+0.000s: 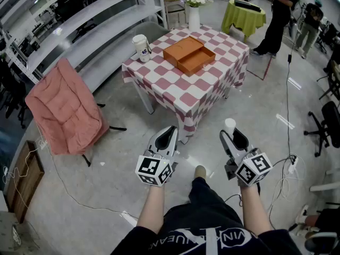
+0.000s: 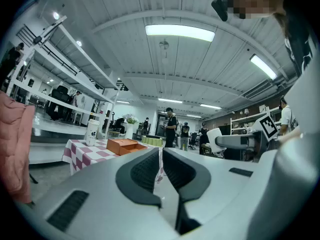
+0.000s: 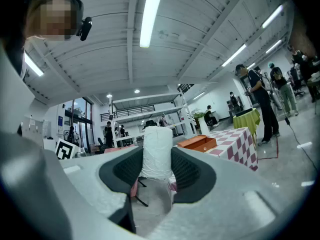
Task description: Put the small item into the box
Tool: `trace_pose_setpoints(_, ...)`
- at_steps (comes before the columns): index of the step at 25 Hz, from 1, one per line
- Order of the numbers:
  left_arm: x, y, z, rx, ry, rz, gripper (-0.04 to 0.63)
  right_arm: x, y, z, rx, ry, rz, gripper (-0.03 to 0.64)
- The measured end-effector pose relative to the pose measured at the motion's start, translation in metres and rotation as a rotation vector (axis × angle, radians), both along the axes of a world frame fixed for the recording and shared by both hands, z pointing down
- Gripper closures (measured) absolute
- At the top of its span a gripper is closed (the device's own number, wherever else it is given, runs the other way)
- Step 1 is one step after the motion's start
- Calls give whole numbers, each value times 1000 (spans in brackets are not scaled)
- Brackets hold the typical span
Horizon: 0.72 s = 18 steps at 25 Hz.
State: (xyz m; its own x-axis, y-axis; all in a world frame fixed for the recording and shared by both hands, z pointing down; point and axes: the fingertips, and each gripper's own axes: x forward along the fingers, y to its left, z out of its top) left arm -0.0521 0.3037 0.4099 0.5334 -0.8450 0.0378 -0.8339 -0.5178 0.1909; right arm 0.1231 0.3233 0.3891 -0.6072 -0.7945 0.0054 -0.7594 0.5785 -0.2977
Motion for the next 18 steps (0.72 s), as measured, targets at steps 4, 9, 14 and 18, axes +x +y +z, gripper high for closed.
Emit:
trace_pose_setpoints(4,6,-33,1,-12,13,-3,571,4,-34,1,-9,-12,3,439)
trace_pose_setpoints(9,12,-77,5,-27,5,-14,571,10,-77,8,-31,1,-23,439)
trace_pose_setpoints(14,19,-118,10,-48,-4,-24,571,22,-123,16,-53,-3,-35,439)
trace_pose_setpoints(18,28,-144,12,-60,-21,-26,572,29,-155,22,-71,-29,-52,439)
